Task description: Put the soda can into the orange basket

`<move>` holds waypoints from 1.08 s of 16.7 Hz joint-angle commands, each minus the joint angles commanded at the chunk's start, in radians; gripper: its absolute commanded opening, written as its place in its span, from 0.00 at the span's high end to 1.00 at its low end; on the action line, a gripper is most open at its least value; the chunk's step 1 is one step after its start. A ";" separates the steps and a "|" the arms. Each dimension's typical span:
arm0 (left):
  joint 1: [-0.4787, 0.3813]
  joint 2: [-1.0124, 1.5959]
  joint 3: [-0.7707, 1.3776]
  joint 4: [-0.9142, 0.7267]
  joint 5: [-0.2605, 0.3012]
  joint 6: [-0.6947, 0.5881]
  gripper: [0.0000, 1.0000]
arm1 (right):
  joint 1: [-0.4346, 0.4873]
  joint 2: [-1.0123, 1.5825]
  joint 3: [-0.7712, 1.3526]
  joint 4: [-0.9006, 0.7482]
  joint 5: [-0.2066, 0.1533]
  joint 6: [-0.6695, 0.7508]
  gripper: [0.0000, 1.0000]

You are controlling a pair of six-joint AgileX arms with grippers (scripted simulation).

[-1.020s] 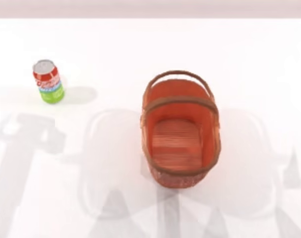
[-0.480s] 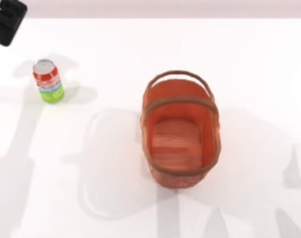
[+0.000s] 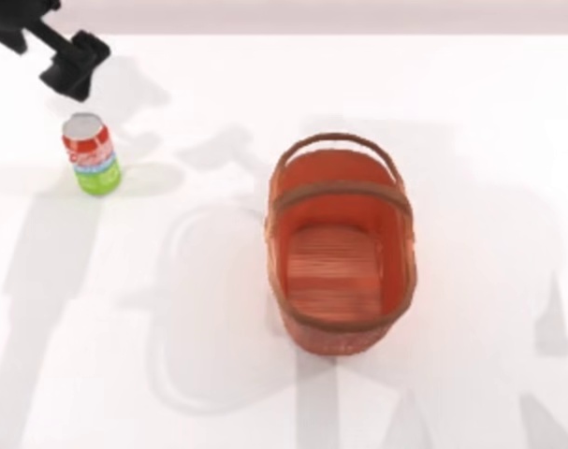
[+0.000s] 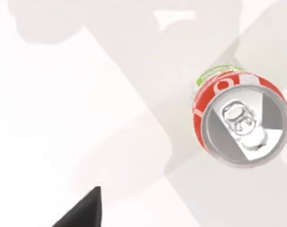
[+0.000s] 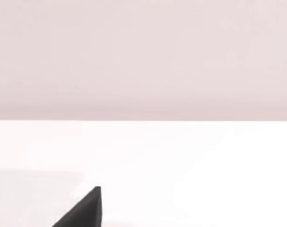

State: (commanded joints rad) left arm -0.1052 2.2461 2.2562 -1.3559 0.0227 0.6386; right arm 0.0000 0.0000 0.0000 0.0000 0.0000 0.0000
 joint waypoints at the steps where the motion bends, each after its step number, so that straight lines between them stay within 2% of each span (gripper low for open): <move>1: -0.002 0.068 0.061 -0.041 -0.003 0.017 0.00 | 0.000 0.000 0.000 0.000 0.000 0.000 0.00; 5: -0.006 0.261 0.227 -0.157 -0.013 0.065 0.00 | 0.000 0.000 0.000 0.000 0.000 0.000 0.00; 8: -0.007 0.306 0.264 -0.185 -0.016 0.076 0.00 | 0.000 0.000 0.000 0.000 0.000 0.000 0.00; 14: -0.004 0.303 0.244 -0.166 -0.015 0.078 0.00 | 0.000 0.000 0.000 0.000 0.000 0.000 0.00; 18: -0.006 0.282 0.101 -0.049 -0.016 0.077 0.00 | 0.000 0.000 0.000 0.000 0.000 0.000 0.00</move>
State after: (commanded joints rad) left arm -0.1109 2.5283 2.3572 -1.4053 0.0069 0.7156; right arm 0.0000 0.0000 0.0000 0.0000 0.0000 0.0000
